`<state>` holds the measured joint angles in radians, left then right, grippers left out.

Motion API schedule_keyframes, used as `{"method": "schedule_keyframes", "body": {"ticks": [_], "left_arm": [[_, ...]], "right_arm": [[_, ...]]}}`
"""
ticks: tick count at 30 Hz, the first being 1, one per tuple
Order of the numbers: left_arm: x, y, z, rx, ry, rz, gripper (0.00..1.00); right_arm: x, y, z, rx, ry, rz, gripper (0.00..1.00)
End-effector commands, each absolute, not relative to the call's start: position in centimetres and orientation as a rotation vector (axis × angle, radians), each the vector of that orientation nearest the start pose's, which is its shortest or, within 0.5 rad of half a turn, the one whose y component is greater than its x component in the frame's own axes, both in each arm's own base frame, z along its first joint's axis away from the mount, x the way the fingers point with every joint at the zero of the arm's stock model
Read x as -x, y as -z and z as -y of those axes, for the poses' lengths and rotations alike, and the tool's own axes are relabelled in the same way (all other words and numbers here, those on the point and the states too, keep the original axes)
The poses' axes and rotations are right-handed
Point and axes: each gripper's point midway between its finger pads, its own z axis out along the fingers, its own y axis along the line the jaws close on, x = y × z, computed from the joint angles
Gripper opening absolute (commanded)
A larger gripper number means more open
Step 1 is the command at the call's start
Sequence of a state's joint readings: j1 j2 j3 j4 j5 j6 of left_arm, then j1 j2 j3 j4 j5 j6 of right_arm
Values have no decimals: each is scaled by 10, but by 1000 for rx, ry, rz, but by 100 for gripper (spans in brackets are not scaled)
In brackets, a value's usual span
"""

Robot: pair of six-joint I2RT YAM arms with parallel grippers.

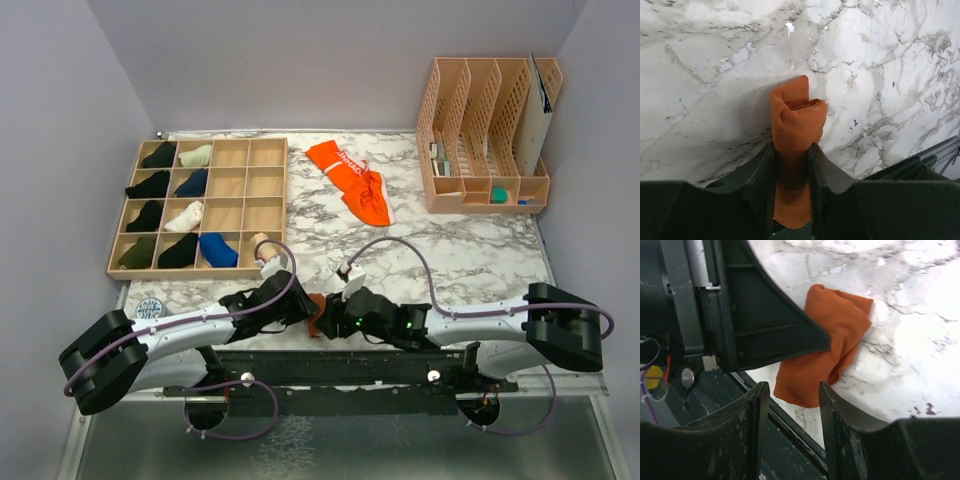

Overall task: Roll the underwear
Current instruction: Roll the underwear to the center of the board, then pick up the underwear from the center of the board.

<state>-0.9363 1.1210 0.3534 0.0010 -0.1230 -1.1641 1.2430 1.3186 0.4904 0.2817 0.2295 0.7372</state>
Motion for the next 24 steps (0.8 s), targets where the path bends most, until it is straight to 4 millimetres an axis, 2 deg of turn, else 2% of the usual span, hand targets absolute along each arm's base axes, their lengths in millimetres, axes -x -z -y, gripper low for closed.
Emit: {"method": "schedule_keyframes", "body": {"ticks": [1, 8, 11, 15, 18, 21, 24], "left_arm": [[-161, -26, 222, 466, 688, -2513, 18], [-161, -30, 222, 500, 706, -2504, 19], [-160, -29, 222, 509, 719, -2507, 19], [-159, -29, 222, 510, 725, -2506, 21], [-158, -29, 221, 510, 728, -2505, 26], [-157, -30, 221, 508, 739, -2503, 34], [-156, -34, 222, 506, 773, -2484, 49]], "right_arm": [[-132, -48, -334, 520, -628, -2241, 48], [-134, -42, -347, 474, -590, -2225, 48], [-134, -36, -350, 475, -602, -2218, 44], [-129, -24, -349, 469, -631, -2239, 35], [-124, -21, -347, 437, -700, -2235, 26], [-119, -19, -344, 407, -788, -2236, 22], [-110, -19, -347, 397, -943, -2242, 19]]}}
